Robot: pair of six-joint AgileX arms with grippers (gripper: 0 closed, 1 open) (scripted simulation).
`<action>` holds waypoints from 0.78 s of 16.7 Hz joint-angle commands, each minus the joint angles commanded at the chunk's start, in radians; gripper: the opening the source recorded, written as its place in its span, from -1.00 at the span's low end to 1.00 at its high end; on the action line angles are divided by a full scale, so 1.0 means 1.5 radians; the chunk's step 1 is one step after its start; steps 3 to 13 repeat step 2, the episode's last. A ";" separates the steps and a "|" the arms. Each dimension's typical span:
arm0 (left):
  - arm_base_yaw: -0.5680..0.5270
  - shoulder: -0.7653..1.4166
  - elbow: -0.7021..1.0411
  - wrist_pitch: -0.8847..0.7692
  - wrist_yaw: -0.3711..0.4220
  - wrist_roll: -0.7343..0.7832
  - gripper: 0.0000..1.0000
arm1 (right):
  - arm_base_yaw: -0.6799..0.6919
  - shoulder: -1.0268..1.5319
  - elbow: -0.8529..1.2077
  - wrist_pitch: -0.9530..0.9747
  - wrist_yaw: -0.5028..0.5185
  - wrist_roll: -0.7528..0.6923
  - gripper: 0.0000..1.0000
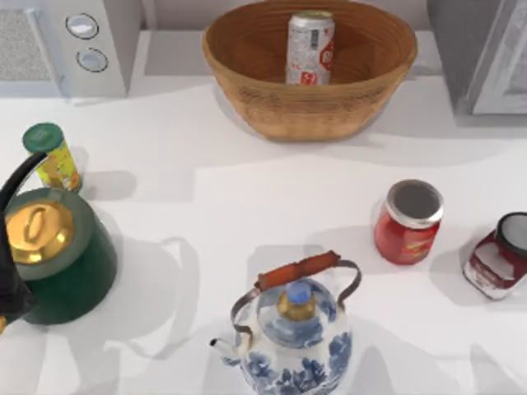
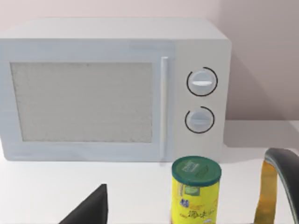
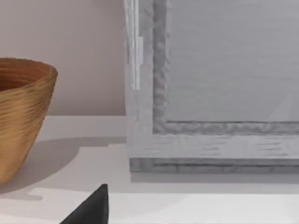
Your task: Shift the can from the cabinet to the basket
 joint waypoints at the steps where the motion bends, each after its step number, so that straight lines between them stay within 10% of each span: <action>1: 0.000 0.000 0.000 0.000 0.000 0.000 1.00 | -0.001 -0.006 -0.006 0.002 -0.002 0.000 1.00; 13: 0.000 0.000 0.000 0.000 0.000 0.000 1.00 | -0.001 -0.006 -0.006 0.002 -0.002 0.000 1.00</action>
